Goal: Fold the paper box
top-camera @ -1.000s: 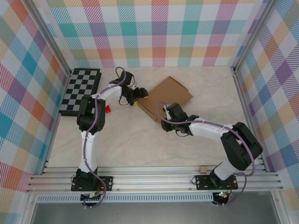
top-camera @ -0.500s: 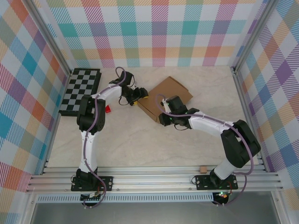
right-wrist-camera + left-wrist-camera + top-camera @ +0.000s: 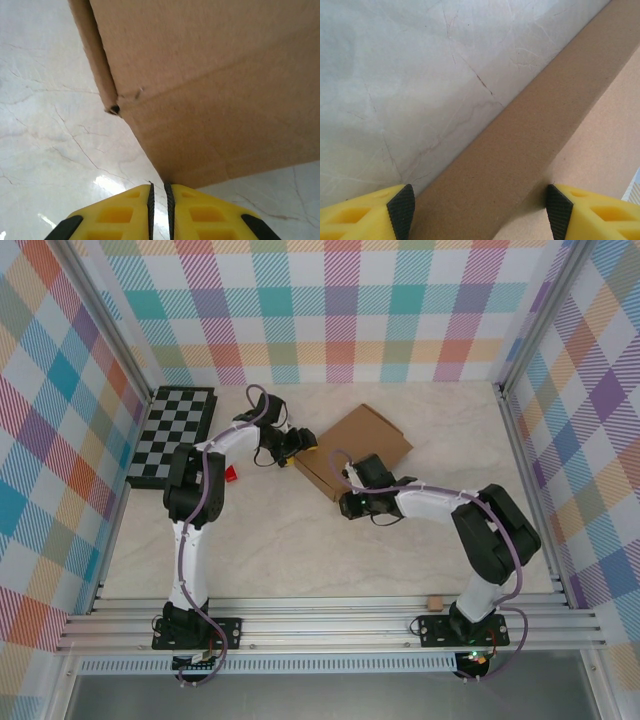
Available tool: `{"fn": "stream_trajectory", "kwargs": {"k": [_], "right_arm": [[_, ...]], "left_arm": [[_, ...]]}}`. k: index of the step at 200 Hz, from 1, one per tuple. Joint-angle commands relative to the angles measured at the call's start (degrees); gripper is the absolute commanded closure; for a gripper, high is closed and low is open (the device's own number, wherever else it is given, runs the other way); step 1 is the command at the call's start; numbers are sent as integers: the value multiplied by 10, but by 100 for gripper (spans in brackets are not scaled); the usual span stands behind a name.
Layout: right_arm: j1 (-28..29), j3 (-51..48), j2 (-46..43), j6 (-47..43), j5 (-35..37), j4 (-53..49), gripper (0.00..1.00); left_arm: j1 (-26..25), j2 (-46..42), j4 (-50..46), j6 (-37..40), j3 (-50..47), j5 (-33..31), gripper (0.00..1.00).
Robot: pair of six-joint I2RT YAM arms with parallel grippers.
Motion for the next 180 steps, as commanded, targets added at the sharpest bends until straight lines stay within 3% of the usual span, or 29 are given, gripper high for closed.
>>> {"fn": "stream_trajectory", "kwargs": {"k": [1, 57, 96, 139, 180], "right_arm": [[6, -8, 9, 14, -14, 11, 83], [11, 18, 33, 25, -26, 24, 84], [-2, 24, -32, 21, -8, -54, 83], [-128, 54, -122, -14, -15, -135, 80], [-247, 156, -47, -38, -48, -145, 80]], "left_arm": [[4, 12, -50, -20, -35, -30, 28], [4, 17, -53, -20, -29, -33, 28], [10, 24, -86, 7, -3, -41, 28], [15, 21, -162, 79, 67, -63, 28], [41, 32, -198, 150, 182, -29, 25]]}}
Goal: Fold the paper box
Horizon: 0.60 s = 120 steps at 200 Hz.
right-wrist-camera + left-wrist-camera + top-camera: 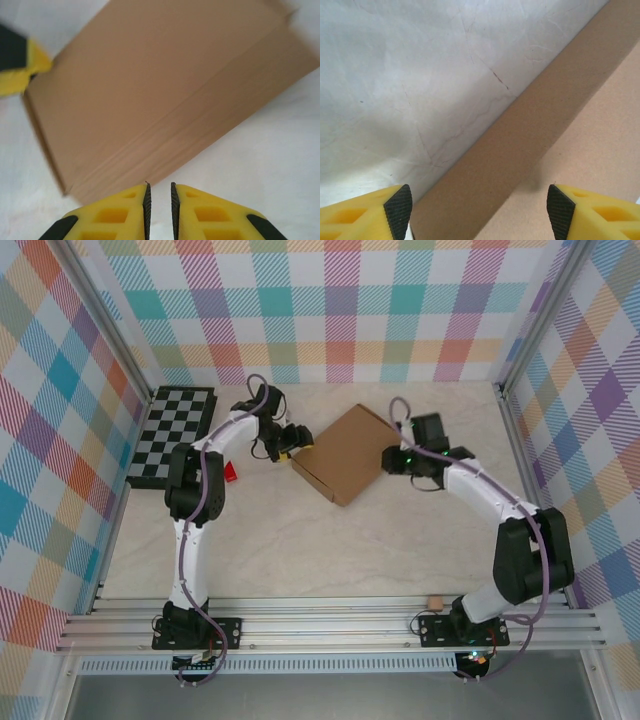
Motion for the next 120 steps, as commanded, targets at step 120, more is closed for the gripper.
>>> {"fn": "stream_trajectory", "kwargs": {"k": [120], "right_arm": [[-142, 192, 273, 34, -136, 15, 81]], "left_arm": [[-16, 287, 163, 8, 438, 123, 18]]}}
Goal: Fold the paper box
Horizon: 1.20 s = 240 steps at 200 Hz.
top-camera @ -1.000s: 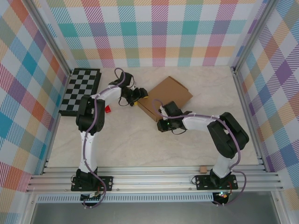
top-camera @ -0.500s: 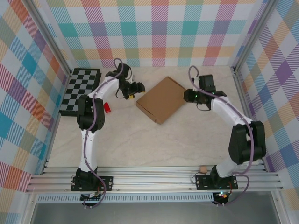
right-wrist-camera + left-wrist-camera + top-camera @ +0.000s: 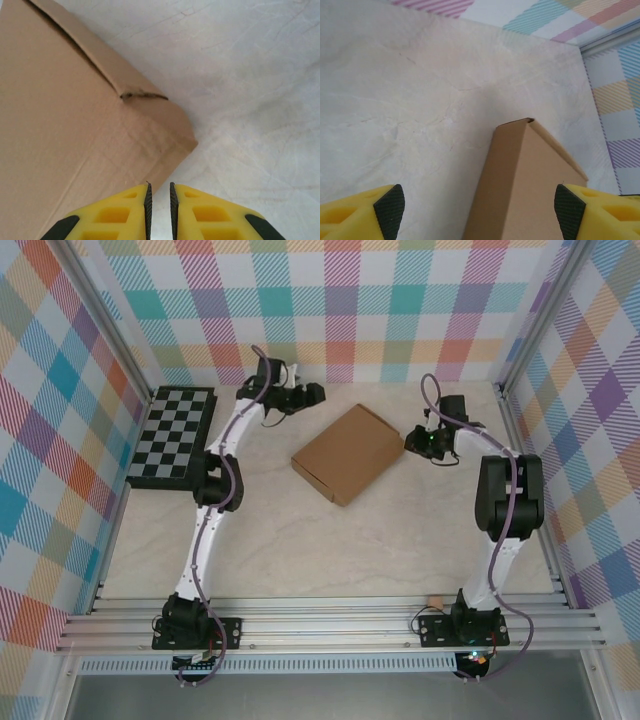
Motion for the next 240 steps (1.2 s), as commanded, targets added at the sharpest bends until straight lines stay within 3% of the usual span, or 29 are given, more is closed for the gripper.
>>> {"fn": "stream_trajectory", "kwargs": {"k": [1, 81, 158, 240], "right_arm": [[-6, 30, 20, 11, -37, 20, 81], [-27, 65, 85, 32, -96, 26, 81], [-12, 53, 145, 116, -205, 126, 81], [36, 92, 190, 132, -203, 132, 81]], "left_arm": [[-27, 18, 58, -30, 16, 10, 18], [-80, 56, 82, -45, 17, 0, 16], [-112, 81, 88, -59, 16, 25, 21], [-139, 100, 97, -70, 17, 73, 25]]}}
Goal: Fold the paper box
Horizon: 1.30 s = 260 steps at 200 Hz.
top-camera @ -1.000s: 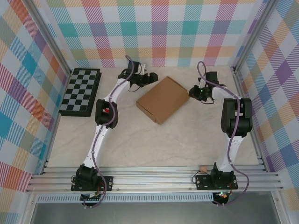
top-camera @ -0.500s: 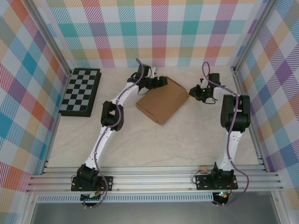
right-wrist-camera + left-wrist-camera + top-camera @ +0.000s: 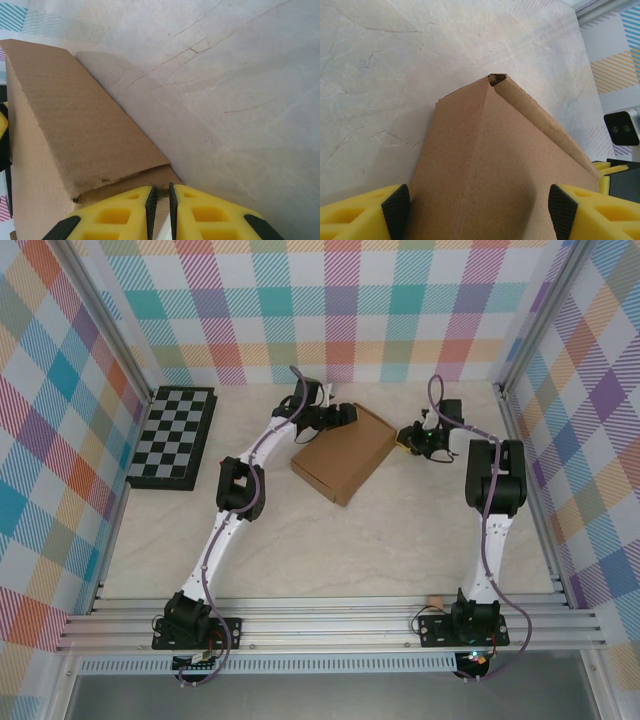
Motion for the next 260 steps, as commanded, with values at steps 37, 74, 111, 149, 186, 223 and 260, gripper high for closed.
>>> {"fn": "stream_trajectory", "kwargs": {"k": [37, 74, 111, 149, 186, 223, 260], "right_arm": [[88, 17, 33, 24, -44, 36, 81], [89, -18, -3, 42, -26, 27, 85], [52, -92, -86, 24, -3, -9, 86], [40, -152, -170, -19, 23, -77, 84], [41, -243, -270, -24, 45, -109, 83], [87, -344, -350, 27, 49, -73, 84], [187, -384, -341, 122, 82, 53, 86]], "left_arm": [[-61, 42, 1, -30, 8, 91, 27], [-52, 27, -43, -15, 8, 37, 28], [2, -6, -96, -5, 7, -23, 23], [47, -49, -145, 15, 5, -26, 18], [78, -177, -176, 62, -136, -54, 16], [108, -356, -97, 72, -417, -23, 17], [101, -382, -60, 85, -511, 6, 17]]}}
